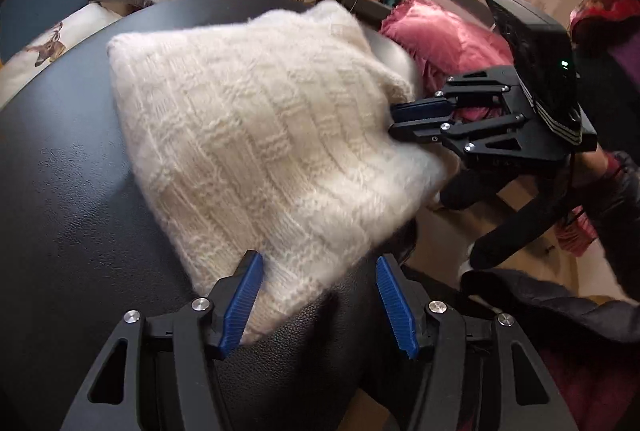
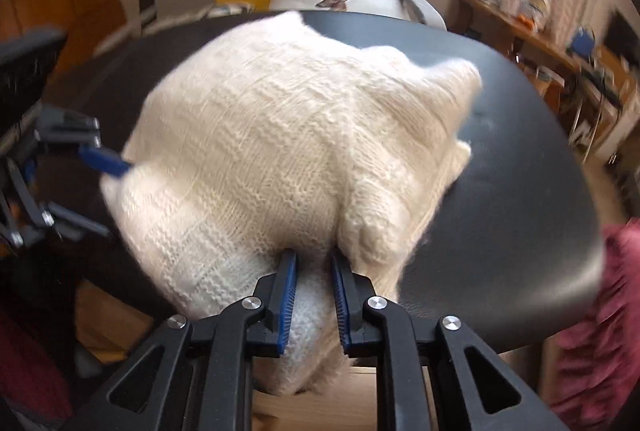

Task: Fold clothes

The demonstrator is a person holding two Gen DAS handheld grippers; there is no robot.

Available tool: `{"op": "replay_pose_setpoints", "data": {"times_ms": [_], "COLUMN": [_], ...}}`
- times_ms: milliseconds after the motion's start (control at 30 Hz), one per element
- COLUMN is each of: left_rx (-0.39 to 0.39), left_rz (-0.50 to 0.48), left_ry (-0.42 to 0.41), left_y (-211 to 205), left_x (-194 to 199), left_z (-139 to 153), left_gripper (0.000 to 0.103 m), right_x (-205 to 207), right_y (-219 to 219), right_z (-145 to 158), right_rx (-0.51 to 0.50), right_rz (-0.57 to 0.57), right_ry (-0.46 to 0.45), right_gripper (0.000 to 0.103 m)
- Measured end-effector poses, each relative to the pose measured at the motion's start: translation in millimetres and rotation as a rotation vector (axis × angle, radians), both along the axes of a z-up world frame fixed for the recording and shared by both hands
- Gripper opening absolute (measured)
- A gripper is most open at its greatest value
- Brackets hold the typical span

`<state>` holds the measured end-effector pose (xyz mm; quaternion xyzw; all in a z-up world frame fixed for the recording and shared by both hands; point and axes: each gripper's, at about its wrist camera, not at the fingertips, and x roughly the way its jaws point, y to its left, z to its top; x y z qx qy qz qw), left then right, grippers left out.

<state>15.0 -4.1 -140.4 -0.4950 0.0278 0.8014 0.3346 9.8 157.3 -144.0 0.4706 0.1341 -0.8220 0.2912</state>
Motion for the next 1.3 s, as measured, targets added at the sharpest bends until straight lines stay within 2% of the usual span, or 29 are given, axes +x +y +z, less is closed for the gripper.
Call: {"op": "replay_pose_setpoints", "data": {"times_ms": [100, 233, 333, 400, 533, 600, 700, 767, 833, 933, 1033, 1200, 1300], "left_rx": [0.009, 0.159, 0.288, 0.324, 0.320, 0.312, 0.294, 0.278, 0.261, 0.229, 0.214, 0.234, 0.243], "left_rz": [0.004, 0.061, 0.128, 0.170, 0.223, 0.237, 0.236, 0.231, 0.225, 0.218, 0.224, 0.258, 0.281], "left_ry": [-0.008, -0.057, -0.049, -0.022, 0.000, -0.006, -0.017, -0.023, -0.037, -0.067, -0.046, -0.006, 0.026], "left_y": [2, -22, -42, -51, -53, -51, -40, -32, -23, -9, -1, -11, -20], "left_x": [2, -6, -21, -35, -66, -80, -97, -105, -111, -110, -106, -103, -101], "left_z": [4, 28, 51, 62, 64, 60, 51, 44, 36, 16, 12, 29, 41], "left_gripper": [0.060, 0.060, 0.060, 0.060, 0.060, 0.060, 0.060, 0.060, 0.060, 0.061, 0.061, 0.061, 0.061], "right_x": [-1, -3, -8, -11, -27, -43, -78, -100, -111, -109, -107, -107, -104], "right_y": [2, 4, 6, 5, -3, -11, -21, -17, -2, 12, 13, 15, 13], "right_z": [2, 12, 28, 44, 76, 79, 62, 34, 7, -4, -3, 7, 19], "right_rx": [0.004, -0.025, -0.069, -0.098, -0.163, -0.170, -0.133, -0.084, -0.138, -0.212, -0.220, -0.215, -0.202], "right_rz": [0.007, 0.022, 0.029, 0.024, 0.001, -0.013, -0.069, -0.151, -0.197, -0.225, -0.220, -0.205, -0.192], "right_ry": [0.006, -0.021, -0.031, -0.002, 0.080, 0.100, 0.101, 0.039, -0.041, -0.023, -0.022, -0.046, -0.022], "right_gripper": [0.016, 0.018, 0.018, 0.018, 0.022, 0.022, 0.022, 0.022, 0.021, 0.020, 0.020, 0.020, 0.023]}}
